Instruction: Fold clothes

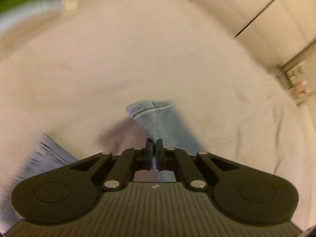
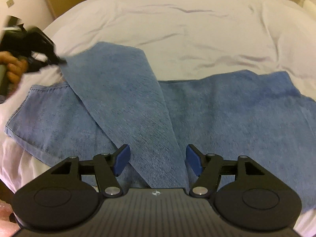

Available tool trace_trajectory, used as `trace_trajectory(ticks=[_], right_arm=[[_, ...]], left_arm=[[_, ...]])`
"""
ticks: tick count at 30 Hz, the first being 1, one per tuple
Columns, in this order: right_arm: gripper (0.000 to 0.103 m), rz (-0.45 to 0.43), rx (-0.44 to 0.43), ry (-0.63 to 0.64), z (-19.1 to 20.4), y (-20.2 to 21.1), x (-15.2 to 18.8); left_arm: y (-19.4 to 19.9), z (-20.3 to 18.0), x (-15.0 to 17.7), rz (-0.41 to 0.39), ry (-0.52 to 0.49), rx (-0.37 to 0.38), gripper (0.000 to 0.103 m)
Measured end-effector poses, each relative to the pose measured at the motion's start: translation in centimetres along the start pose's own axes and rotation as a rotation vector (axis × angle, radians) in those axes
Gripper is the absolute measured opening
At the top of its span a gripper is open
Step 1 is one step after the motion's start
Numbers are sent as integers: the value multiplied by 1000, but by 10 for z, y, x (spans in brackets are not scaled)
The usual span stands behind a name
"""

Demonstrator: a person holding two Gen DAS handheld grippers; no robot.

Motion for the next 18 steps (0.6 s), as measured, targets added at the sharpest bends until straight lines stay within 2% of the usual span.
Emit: trace_trajectory(ticks=[1,4,5,9,10,12,15,18], right_arm=[[65,-3,0,-2,0,2,1],[67,-19,-9,-5,1,11,1],[69,-23,-14,-13,1,14,1],[71,15,-29,-53,2,14,12],[71,31,-32,-61,2,12,16],[71,66,-37,-89,2,10,23],[71,87,-22,-122,-5,12,30],[71,96,0,-150,-13,8,34]], left_arm=[[28,4,-4,-39,-1,19,0],[92,35,5,-95,-30,-18,1],[101,52,20,-71,-50,-65,2],[78,134,101,156,3,-255,4],[75,144,112,164,20,-271,4],[84,151,118,128,55,-273,6],[104,150,106,62,45,-313,4],[110,153,99,84,74,-288,5]])
Point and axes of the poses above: each gripper's, at about its wrist camera, not at the fingertips, and y roughly against the way its jaws point, z to its left, x to its underside, the point moved 9 cm from there along -y, roughly the way its jaws point, and after that the axes turned 5 degrees about -z, right-handed, at the moved point
